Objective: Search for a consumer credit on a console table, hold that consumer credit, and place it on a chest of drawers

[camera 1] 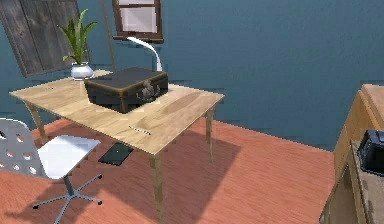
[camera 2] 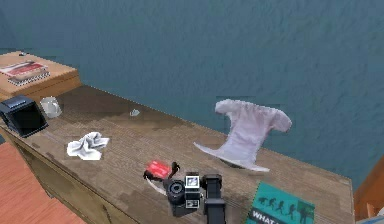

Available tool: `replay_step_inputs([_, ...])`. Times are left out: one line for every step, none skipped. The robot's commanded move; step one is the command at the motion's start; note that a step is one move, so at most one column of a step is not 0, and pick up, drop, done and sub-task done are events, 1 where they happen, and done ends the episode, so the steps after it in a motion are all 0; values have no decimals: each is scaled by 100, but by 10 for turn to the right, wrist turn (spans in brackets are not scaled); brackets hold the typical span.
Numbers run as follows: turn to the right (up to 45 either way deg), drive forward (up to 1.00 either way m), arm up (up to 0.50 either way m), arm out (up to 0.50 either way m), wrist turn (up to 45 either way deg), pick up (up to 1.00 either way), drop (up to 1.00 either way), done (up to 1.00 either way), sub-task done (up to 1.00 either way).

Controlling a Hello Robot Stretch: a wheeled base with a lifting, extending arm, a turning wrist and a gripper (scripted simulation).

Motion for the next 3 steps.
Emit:
replay_step_inputs([0,0,26,0,0,0,0,0,0])
replay_step_inputs([0,0,0,0,-450,0,0,0,0])
replay_step_inputs([0,0,0,0,-450,0,0,0,0])
